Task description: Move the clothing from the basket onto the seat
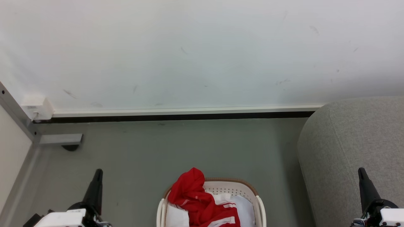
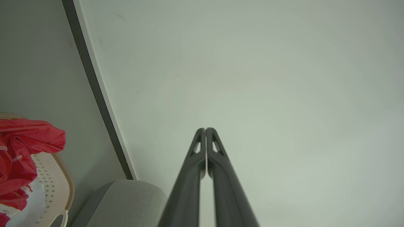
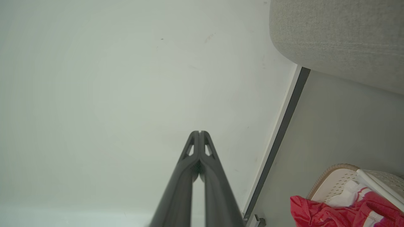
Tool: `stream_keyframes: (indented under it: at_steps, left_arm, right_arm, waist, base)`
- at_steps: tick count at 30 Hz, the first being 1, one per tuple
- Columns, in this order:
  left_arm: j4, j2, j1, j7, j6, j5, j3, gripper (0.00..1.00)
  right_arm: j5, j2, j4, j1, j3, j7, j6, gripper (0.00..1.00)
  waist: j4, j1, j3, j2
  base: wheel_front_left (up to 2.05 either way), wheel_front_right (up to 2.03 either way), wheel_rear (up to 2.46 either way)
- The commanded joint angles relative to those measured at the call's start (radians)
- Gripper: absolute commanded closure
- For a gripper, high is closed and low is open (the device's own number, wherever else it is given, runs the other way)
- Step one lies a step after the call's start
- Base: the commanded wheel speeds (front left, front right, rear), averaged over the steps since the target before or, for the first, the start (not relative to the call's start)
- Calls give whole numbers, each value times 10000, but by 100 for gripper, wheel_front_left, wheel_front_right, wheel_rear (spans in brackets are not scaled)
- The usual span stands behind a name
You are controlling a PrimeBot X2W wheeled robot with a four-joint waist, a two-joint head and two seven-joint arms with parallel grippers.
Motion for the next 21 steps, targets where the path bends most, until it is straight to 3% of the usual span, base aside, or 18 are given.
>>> stream_keyframes:
  at_steps: [1, 20, 21]
  left_arm:
    - [-34, 26, -85, 31, -42, -137, 17, 100]
    - [-34, 26, -85, 31, -42, -137, 17, 100]
    - [6, 0, 0, 0, 2, 0, 0, 0]
  right_arm:
    - [13, -62, -43, -124, -37, 27, -23, 100]
    - [13, -62, -43, -124, -37, 27, -23, 100]
    - [0, 0, 6, 0, 0, 0, 0, 0]
  waist:
    - [0, 0, 0, -1]
    - [0, 0, 0, -1]
    - [0, 0, 0, -1]
  base:
    - [0, 0, 0]
    - [0, 0, 0]
    - [0, 0, 0]
